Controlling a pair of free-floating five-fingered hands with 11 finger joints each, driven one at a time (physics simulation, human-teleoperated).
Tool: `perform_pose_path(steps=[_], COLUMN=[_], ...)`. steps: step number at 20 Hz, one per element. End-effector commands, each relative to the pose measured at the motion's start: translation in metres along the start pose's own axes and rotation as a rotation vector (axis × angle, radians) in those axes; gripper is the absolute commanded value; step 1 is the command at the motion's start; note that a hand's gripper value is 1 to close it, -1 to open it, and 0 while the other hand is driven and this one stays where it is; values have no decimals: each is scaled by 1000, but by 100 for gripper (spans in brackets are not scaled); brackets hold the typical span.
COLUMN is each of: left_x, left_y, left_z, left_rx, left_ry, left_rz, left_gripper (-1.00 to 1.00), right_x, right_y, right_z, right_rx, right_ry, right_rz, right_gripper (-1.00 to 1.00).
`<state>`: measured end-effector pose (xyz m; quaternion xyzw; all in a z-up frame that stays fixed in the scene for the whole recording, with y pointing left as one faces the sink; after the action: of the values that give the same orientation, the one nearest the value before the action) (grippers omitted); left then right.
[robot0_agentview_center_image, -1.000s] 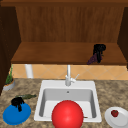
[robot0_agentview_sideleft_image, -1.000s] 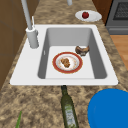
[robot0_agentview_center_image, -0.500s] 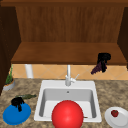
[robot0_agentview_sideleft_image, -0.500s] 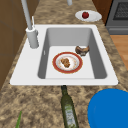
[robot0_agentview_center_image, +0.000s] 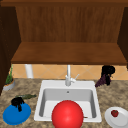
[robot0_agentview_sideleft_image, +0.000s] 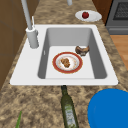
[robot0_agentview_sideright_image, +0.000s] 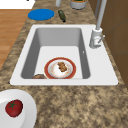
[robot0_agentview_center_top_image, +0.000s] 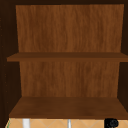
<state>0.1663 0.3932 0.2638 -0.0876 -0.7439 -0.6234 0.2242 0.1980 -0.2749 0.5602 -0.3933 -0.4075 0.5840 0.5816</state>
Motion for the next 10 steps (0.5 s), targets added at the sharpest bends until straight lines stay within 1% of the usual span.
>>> perform_pose_path(steps=[1, 5, 10], left_x=[0, 0, 0], left_y=[0, 0, 0], left_z=[0, 0, 0], left_rx=[0, 0, 0], left_ry=[0, 0, 0], left_rz=[0, 0, 0], left_gripper=[0, 0, 0], right_x=[-16, -41, -73], right_y=[36, 74, 121], right_z=[9, 14, 19], right_rx=[-12, -7, 1], right_ry=[44, 31, 29], right_rz=[24, 19, 16], right_gripper=[100, 100, 100])
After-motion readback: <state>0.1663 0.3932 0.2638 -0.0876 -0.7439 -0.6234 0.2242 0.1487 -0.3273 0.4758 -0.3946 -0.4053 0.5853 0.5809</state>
